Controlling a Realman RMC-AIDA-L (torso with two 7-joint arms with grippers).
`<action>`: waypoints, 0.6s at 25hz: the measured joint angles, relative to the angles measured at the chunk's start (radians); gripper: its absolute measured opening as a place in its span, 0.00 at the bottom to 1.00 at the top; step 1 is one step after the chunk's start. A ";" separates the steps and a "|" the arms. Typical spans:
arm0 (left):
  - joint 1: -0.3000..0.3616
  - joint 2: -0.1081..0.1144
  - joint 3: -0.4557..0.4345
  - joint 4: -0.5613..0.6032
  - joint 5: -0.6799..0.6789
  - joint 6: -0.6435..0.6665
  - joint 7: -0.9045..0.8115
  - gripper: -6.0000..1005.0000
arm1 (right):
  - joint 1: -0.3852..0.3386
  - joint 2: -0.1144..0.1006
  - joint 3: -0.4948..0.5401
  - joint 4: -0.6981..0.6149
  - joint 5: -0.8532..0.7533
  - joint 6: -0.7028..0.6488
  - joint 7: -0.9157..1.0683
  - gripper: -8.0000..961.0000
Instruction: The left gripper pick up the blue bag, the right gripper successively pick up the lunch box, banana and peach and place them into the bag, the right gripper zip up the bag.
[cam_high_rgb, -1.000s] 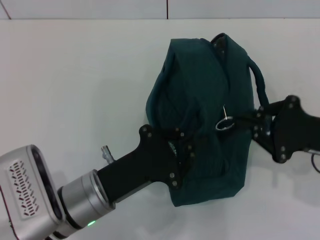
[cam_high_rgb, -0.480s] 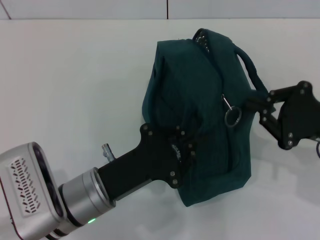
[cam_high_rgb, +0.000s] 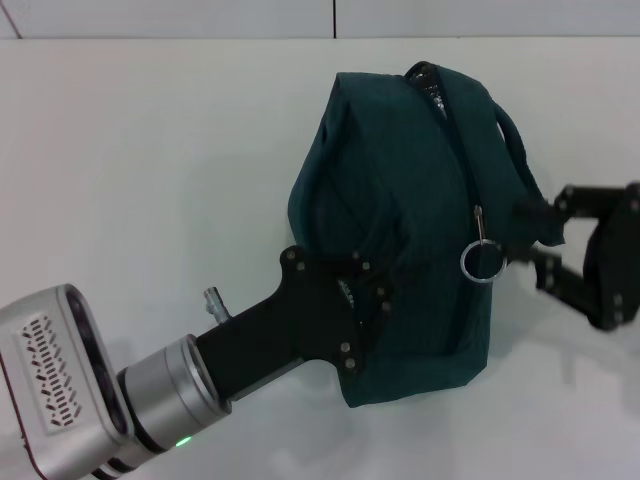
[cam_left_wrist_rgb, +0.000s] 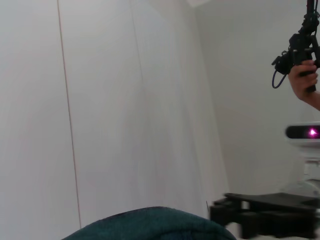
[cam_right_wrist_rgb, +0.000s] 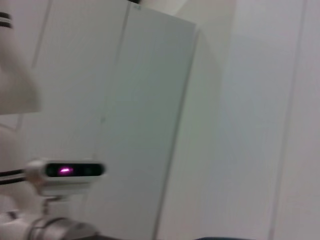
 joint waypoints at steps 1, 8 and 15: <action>0.000 0.000 0.000 0.000 0.000 0.000 0.000 0.05 | -0.001 -0.002 0.000 0.000 -0.016 -0.010 0.003 0.22; -0.012 -0.001 0.005 0.000 0.006 -0.002 0.000 0.05 | 0.016 0.008 0.007 -0.010 -0.145 0.017 0.095 0.43; -0.012 -0.001 0.006 0.000 0.007 -0.004 0.000 0.05 | 0.018 0.018 0.009 -0.012 -0.117 0.062 0.104 0.43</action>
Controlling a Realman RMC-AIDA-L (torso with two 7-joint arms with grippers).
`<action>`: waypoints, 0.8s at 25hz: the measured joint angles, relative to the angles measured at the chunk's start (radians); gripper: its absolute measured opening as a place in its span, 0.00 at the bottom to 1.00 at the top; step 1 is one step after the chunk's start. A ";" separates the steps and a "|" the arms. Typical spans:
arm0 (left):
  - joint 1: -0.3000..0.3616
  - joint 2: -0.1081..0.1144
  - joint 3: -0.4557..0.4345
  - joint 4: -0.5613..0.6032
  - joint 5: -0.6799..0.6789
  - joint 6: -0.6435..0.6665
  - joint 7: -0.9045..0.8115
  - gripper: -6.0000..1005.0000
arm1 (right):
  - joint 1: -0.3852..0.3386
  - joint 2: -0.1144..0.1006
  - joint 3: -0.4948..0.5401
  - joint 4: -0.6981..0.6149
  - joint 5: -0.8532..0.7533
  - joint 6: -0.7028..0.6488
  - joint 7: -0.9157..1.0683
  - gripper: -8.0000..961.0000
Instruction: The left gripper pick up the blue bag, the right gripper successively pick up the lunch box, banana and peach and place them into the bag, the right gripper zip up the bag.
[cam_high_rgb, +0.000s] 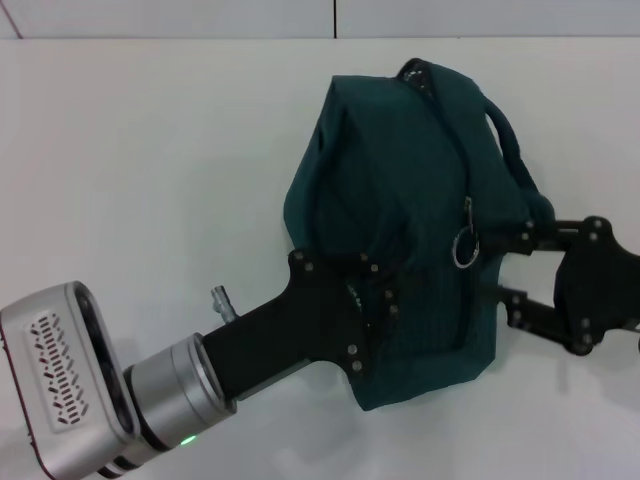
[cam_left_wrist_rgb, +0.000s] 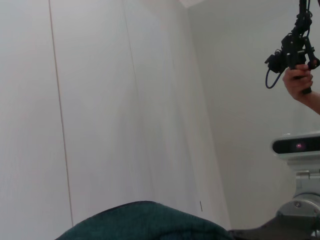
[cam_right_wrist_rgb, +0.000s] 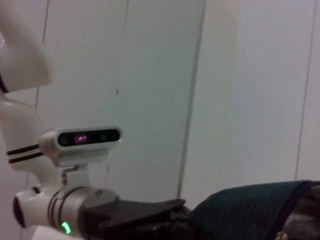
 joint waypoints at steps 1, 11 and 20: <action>0.001 0.000 0.000 0.000 0.000 0.000 0.000 0.05 | 0.000 0.000 0.002 0.000 0.008 0.002 0.003 0.43; 0.001 -0.002 -0.003 0.000 0.001 -0.002 0.000 0.05 | 0.016 0.001 0.002 -0.003 -0.013 0.043 0.047 0.43; -0.001 -0.002 -0.004 0.006 0.001 -0.021 0.000 0.05 | 0.056 -0.003 -0.020 -0.005 -0.109 0.000 0.099 0.41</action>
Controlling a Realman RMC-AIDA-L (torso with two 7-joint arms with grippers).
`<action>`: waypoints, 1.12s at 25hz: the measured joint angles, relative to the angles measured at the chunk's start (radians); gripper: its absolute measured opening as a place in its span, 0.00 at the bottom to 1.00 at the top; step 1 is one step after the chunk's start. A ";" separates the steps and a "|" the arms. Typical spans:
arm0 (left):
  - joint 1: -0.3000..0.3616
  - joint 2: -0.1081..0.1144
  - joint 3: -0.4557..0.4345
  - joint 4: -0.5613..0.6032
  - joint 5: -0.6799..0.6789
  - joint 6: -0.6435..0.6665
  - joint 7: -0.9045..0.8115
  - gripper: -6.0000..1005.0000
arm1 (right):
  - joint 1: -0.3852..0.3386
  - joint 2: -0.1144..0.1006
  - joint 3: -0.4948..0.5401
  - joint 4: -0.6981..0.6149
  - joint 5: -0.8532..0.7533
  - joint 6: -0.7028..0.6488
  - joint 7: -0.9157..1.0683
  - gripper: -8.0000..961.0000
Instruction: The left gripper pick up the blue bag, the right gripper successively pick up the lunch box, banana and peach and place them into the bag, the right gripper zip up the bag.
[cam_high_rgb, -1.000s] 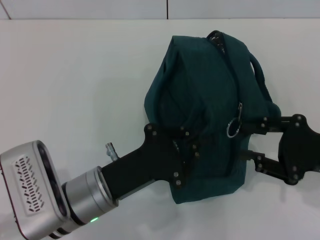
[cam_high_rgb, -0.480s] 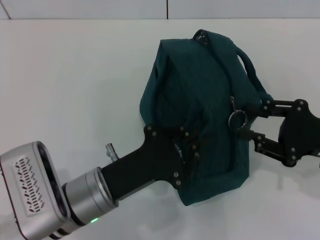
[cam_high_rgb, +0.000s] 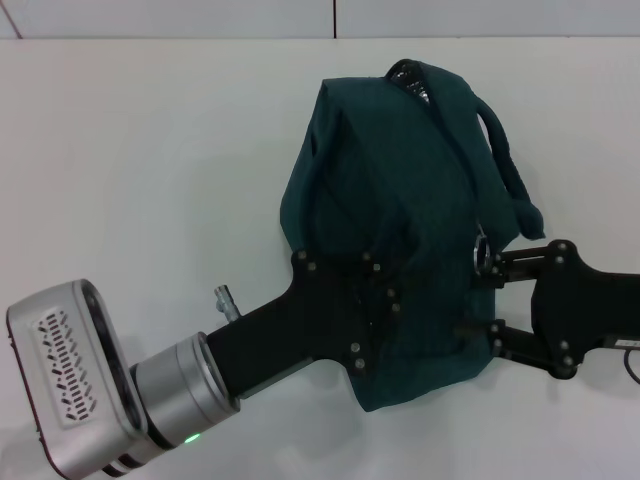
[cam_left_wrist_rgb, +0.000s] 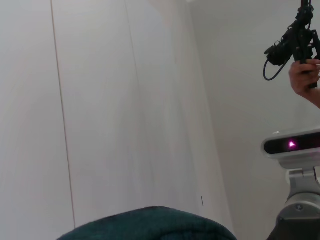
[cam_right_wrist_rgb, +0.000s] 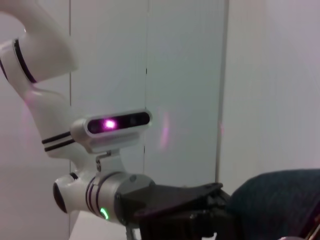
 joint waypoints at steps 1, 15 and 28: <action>0.000 0.000 0.000 0.000 0.000 0.000 0.000 0.05 | 0.000 0.000 0.004 0.000 0.002 -0.004 0.000 0.40; 0.000 0.000 0.000 -0.006 -0.003 -0.002 0.000 0.05 | 0.000 0.007 0.087 0.011 0.021 -0.013 -0.008 0.33; 0.007 0.002 -0.001 -0.008 -0.007 -0.002 0.000 0.05 | -0.007 0.007 0.093 0.014 0.024 -0.043 -0.064 0.22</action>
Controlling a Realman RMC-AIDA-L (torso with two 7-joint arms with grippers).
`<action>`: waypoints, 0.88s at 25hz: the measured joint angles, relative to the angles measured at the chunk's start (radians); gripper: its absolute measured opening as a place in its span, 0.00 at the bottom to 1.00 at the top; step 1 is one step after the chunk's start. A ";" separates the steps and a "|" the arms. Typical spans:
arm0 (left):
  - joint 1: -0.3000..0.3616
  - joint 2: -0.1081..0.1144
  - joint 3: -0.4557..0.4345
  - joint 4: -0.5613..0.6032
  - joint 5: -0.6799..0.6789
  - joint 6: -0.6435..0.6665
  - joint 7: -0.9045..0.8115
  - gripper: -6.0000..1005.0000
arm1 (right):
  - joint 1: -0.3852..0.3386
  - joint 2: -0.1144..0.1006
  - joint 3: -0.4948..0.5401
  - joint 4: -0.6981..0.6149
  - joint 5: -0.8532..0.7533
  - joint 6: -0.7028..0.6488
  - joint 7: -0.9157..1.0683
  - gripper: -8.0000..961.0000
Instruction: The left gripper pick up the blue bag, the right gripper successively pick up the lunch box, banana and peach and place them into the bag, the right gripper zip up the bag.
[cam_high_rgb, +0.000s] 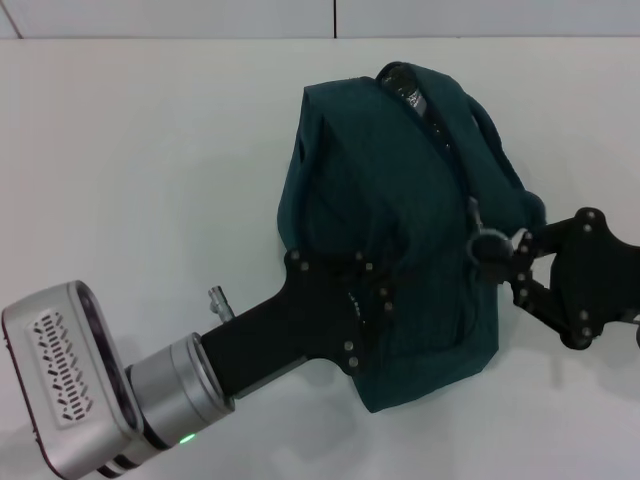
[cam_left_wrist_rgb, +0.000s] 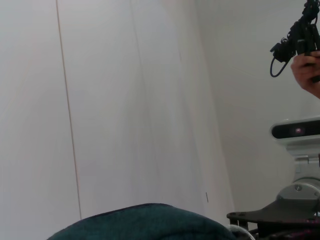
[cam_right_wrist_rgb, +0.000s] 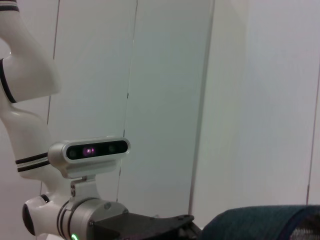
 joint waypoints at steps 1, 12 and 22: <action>0.001 0.000 0.000 0.000 0.001 0.000 0.000 0.05 | 0.000 0.000 0.001 0.000 0.002 0.000 -0.003 0.19; 0.000 0.001 0.010 -0.004 0.008 0.001 0.003 0.05 | -0.003 0.004 0.002 0.103 0.172 -0.007 -0.188 0.03; -0.009 0.001 0.012 -0.012 0.096 0.000 0.069 0.05 | 0.009 0.014 -0.007 0.155 0.314 -0.018 -0.308 0.03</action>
